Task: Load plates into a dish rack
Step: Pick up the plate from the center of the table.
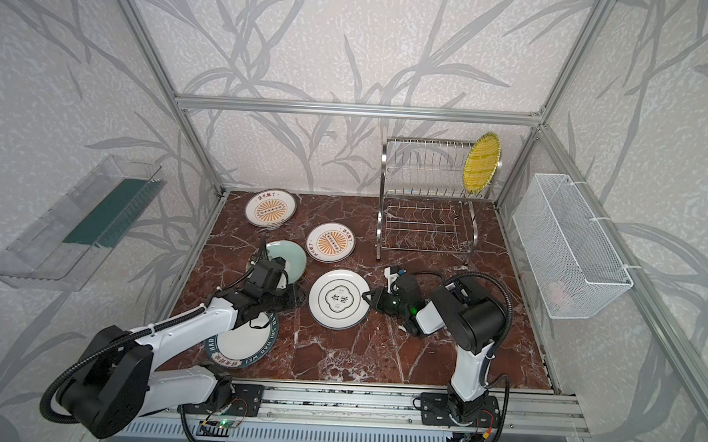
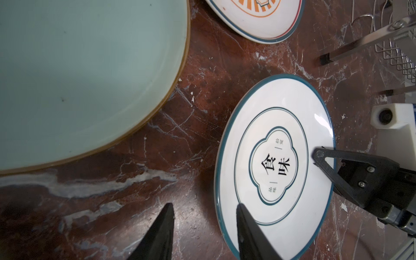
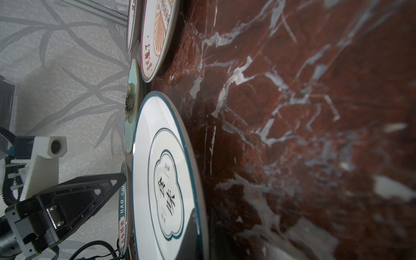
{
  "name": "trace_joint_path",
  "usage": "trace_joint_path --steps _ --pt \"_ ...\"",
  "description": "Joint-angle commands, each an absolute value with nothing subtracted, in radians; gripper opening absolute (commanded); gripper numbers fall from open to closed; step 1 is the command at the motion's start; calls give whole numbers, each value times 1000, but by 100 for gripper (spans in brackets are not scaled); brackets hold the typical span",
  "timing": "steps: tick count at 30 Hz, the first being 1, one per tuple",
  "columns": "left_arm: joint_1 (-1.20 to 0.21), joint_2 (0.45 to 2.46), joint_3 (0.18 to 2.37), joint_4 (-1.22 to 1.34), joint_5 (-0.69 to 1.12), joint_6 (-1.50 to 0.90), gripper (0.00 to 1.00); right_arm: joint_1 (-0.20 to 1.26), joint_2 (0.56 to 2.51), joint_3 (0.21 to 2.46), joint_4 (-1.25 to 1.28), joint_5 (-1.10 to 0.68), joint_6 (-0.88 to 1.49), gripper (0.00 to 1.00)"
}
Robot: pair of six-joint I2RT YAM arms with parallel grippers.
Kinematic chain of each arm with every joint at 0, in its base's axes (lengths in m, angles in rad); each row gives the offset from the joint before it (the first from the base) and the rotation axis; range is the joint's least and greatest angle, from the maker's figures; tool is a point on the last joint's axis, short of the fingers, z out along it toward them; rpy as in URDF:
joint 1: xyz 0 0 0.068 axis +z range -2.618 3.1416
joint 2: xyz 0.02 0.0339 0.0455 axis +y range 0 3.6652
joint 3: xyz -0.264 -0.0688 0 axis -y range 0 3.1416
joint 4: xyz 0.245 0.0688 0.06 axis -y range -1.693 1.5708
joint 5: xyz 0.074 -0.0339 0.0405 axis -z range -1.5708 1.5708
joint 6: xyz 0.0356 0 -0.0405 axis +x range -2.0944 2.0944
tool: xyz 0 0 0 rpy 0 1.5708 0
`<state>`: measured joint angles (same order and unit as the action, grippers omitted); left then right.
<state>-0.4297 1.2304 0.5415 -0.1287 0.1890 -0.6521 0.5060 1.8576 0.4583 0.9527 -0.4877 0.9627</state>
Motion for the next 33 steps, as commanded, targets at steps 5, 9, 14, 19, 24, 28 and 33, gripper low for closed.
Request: trace_joint_path --steps 5,9,14,19,24,28,33 --pt "-423 1206 582 -192 161 -619 44 495 1781 444 875 -464 916 0" --pt "-424 1180 609 -218 177 -598 44 494 1713 462 773 -445 863 0" --pt "-423 1132 690 -322 161 -557 44 492 1523 498 564 -388 754 0" --pt "-425 1109 796 -449 83 -496 43 489 1349 568 338 -345 646 0" --pt "-422 1131 953 -537 108 -428 43 473 1202 678 107 -329 545 0" --pt "-422 1164 1061 -585 107 -360 42 433 1127 778 -38 -361 486 0" --pt "-423 1198 1141 -624 111 -319 42 380 1075 939 -208 -379 391 0"
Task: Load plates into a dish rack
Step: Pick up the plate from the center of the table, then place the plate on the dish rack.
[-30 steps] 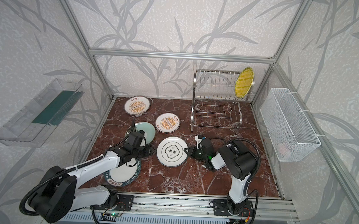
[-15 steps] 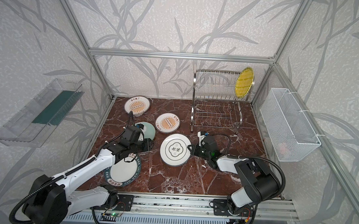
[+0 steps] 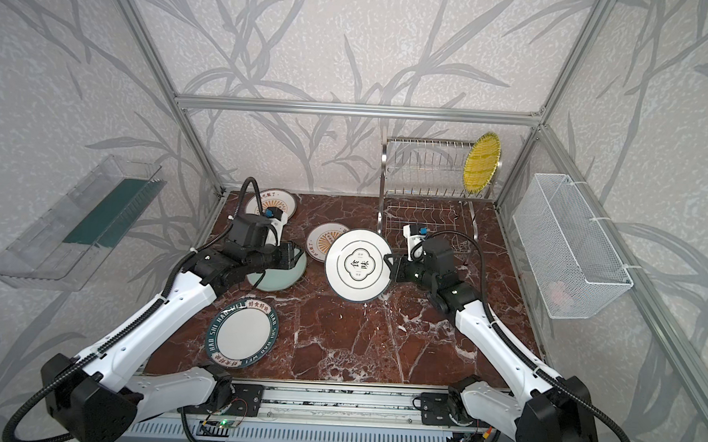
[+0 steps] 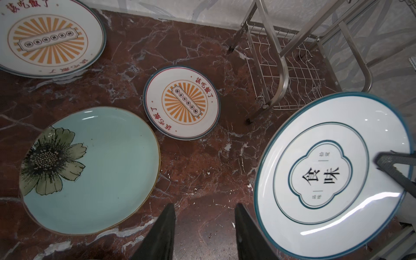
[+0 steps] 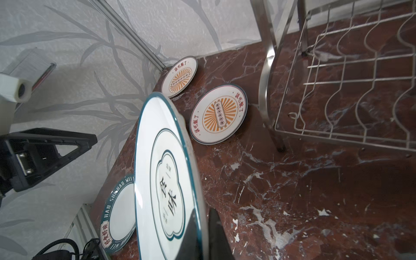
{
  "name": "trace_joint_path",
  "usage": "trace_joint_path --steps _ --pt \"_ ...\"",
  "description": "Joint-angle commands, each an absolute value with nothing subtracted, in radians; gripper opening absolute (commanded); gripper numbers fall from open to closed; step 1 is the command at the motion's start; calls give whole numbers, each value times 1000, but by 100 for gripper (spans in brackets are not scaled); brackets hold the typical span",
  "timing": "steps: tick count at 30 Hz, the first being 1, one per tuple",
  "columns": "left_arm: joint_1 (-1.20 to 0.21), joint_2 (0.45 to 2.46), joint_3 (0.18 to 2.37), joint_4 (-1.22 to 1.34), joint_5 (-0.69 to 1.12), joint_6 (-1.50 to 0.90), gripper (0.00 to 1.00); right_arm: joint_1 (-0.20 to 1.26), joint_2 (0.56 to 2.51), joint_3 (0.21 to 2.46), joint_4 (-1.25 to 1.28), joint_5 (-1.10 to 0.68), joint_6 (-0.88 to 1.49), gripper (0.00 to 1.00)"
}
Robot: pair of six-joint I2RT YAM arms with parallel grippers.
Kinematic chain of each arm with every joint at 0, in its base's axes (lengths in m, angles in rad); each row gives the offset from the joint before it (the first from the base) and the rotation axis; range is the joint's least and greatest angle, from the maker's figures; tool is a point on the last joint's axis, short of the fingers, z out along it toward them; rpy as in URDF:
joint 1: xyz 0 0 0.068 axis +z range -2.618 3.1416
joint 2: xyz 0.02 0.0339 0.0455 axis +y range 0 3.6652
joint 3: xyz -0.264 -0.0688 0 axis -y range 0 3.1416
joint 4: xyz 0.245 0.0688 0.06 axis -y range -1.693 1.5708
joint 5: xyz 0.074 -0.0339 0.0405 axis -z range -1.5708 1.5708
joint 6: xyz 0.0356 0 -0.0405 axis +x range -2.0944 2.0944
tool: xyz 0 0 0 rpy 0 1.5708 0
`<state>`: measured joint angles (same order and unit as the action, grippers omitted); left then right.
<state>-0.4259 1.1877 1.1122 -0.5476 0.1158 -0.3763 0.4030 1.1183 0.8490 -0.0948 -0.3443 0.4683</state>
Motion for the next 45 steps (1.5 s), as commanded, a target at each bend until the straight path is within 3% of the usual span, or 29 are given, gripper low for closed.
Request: trace_joint_path --steps 1,12,22,45 --pt "-423 1198 1147 -624 117 -318 42 363 1072 974 -235 -393 375 0" --pt "-423 1227 1273 -752 97 -185 42 198 1180 1368 -351 -493 307 0" --pt "-423 1201 1189 -685 68 -138 40 96 1369 1724 -404 -518 304 0" --pt "-422 1155 1140 -656 92 -129 34 -23 1831 2573 -772 -198 114 0"
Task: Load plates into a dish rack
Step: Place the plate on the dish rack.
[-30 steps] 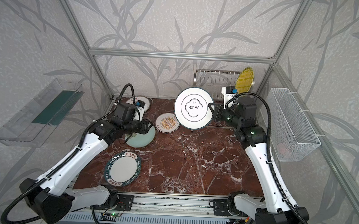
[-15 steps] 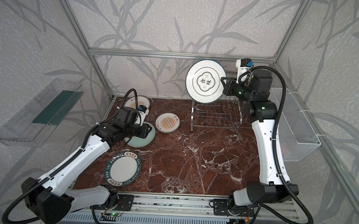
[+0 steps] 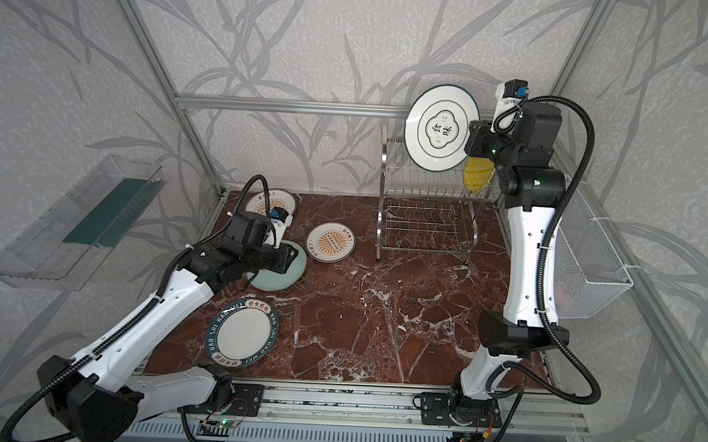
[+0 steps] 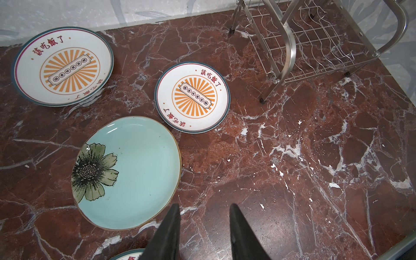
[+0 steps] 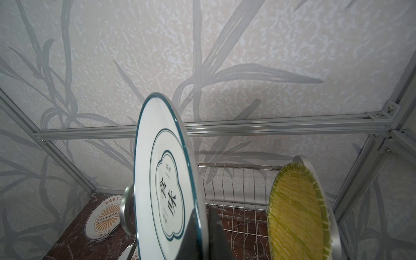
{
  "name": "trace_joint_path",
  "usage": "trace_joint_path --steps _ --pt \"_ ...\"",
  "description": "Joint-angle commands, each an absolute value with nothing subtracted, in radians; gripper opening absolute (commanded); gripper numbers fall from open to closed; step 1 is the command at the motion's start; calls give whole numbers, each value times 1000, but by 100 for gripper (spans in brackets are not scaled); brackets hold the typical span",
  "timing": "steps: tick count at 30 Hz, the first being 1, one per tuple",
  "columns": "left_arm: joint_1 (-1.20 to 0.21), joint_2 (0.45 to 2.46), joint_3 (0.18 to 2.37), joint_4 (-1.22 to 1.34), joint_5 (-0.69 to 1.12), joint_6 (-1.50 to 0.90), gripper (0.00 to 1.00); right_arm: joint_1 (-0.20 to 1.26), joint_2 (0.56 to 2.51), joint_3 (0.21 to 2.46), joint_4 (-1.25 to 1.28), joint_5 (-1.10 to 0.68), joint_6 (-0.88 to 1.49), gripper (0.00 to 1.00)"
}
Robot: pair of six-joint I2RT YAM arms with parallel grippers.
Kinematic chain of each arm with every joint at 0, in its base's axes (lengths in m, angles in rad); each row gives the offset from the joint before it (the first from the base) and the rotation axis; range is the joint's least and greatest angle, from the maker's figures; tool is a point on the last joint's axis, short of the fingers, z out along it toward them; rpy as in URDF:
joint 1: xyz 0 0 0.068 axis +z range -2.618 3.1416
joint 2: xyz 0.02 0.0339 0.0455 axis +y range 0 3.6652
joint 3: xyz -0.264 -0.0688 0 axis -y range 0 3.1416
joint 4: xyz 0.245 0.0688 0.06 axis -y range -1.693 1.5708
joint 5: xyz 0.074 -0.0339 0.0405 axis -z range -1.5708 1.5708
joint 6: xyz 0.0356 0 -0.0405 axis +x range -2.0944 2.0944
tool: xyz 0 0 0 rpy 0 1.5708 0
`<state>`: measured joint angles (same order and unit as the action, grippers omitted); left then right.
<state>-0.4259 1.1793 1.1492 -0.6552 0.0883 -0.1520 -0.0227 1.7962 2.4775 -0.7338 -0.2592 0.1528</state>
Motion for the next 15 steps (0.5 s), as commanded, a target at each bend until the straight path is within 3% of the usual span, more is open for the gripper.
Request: trace_joint_path --steps 1,6,15 --pt "-423 1156 1140 -656 93 -129 34 -23 1849 2604 -787 -184 105 0" --pt "-422 1158 1138 -656 108 -135 36 -23 1927 2732 -852 -106 60 0" --pt "-422 1158 1135 -653 123 -139 36 -18 1935 2695 -847 64 -10 0"
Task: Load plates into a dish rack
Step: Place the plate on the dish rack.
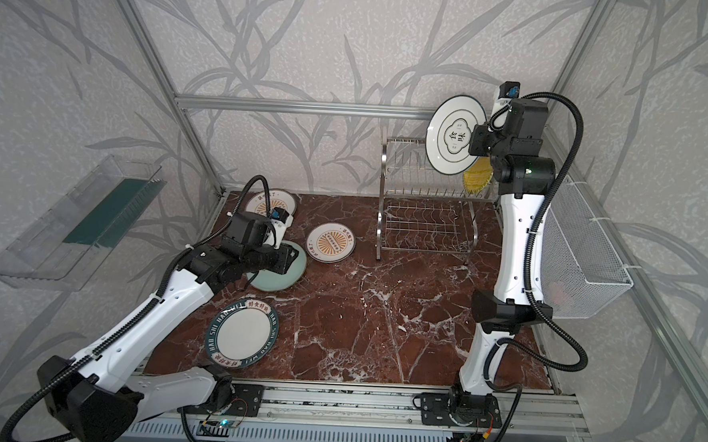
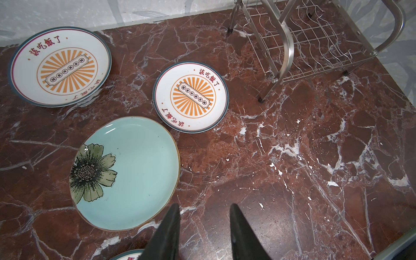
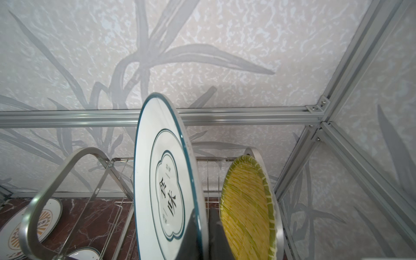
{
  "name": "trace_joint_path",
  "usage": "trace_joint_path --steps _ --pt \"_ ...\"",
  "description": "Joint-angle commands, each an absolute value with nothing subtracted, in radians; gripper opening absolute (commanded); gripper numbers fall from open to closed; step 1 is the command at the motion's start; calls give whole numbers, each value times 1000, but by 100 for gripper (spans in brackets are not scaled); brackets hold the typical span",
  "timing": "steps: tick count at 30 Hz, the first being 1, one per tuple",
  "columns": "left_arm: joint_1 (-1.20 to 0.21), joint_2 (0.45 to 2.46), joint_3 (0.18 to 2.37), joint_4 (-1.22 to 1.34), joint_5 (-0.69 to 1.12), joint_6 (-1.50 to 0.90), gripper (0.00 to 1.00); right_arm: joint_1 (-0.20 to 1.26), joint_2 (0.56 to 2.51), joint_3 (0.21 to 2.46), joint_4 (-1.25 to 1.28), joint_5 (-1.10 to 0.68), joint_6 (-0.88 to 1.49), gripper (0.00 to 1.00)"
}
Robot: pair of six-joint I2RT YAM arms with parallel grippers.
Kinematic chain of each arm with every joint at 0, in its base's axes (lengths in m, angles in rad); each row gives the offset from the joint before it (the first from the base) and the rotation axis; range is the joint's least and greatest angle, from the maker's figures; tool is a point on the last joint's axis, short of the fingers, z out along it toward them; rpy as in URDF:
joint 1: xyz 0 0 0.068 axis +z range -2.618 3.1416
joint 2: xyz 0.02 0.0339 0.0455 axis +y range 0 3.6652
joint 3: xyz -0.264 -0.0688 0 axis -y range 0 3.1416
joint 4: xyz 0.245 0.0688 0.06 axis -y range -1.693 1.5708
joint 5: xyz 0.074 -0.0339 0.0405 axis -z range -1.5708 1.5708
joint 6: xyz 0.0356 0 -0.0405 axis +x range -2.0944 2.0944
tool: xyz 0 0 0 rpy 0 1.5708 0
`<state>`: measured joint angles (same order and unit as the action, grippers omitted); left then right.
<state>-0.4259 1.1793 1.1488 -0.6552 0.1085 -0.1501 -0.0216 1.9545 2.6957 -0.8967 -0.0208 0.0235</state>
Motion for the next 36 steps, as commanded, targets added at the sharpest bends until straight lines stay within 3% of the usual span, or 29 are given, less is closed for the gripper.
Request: trace_joint_path --steps 1,13,36 --pt "-423 1158 1134 -653 125 -138 36 -17 1929 2681 -843 75 -13 0" --pt "-422 1142 1126 -651 123 -139 36 51 1832 2487 -728 288 -88 0" --pt "-422 1127 1123 -650 123 -147 36 139 1842 2479 -631 547 -223 0"
